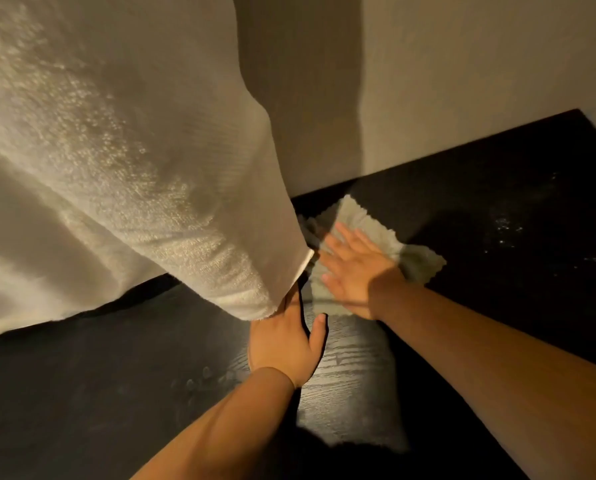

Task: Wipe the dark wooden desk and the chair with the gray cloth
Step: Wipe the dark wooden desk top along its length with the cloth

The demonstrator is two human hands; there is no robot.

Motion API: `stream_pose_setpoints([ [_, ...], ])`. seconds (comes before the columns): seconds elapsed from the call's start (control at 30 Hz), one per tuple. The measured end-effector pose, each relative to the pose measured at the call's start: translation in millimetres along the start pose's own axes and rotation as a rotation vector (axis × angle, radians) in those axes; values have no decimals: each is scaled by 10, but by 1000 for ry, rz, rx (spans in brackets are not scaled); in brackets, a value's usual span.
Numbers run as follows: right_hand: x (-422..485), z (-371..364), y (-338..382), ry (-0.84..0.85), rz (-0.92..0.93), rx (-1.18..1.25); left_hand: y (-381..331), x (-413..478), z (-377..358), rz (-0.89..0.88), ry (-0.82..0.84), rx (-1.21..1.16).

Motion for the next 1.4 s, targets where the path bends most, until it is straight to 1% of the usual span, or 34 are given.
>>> stream_pose_setpoints([
  [0.03,-156,-70,125,2,106,1,-9,-6,6,0,-3,1],
  [0.07,-307,-113,216,-60,203,6,-17,-8,10,-1,-8,4],
  [0.1,-413,-144,213,-115,253,19,-22,-4,12,0,-10,11],
  [0.13,-431,-176,126,-115,270,27,-19,5,11,3,-10,10],
  [0.2,-256,-133,-152,-102,210,-30,-14,13,15,8,-10,-5],
  [0.3,174,128,-589,-146,-30,1,-26,5,29,6,-11,4],
  [0.37,323,206,-690,-107,-154,54,-34,12,32,-2,-16,-10],
  [0.4,320,216,-633,-122,-193,60,-28,13,25,-4,-19,-12],
  [0.47,196,177,-371,-113,-173,54,-18,14,18,-4,-17,-9],
  [0.53,-56,2,-86,-50,-50,40,-20,9,25,-3,-23,-17],
  [0.57,-196,-71,12,-52,24,26,-21,7,29,-1,-29,-23],
  [0.63,-355,-138,-7,-112,135,-10,-18,7,30,0,-29,-19],
  [0.67,-342,-163,-97,-104,152,-13,-16,9,30,-2,-29,-19],
  [0.73,-159,-115,-327,-88,104,-23,-21,5,49,-7,-34,-35],
  [0.77,0,-19,-479,-158,53,-32,-26,7,56,-6,-37,-38],
  [0.8,130,120,-627,-185,-21,-35,-26,10,57,0,-35,-40],
  [0.87,306,292,-886,-125,-171,18,-17,17,44,9,-20,-40],
  [0.93,322,340,-947,-134,-244,87,-19,14,25,6,-18,-30],
  [1.0,209,270,-780,-113,-252,114,-20,-3,35,10,-15,-30],
  [1.07,-7,101,-514,-140,-216,82,-30,-27,70,0,-32,-23],
  [1.17,-348,-141,-171,-157,-54,61,-22,-21,91,-2,-55,-25],
  [1.23,-456,-180,-187,-120,19,32,-33,-30,90,-1,-69,-10],
  [1.27,-433,-134,-267,-114,22,16,-40,-34,83,-1,-70,-2],
  [1.33,-305,4,-509,-108,-43,-9,-49,-32,68,2,-62,12],
  [1.4,-150,95,-758,-105,-198,-21,-39,-22,69,3,-70,8],
])
Point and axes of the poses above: each hand's wrist, its own x-axis towards the middle knuckle, its own z-axis out of the back of the hand, y = z × x, the point moved 7 cm from there along x, towards the middle knuckle, and after that the axes turned 3 degrees about y, right-handed, at the moved point
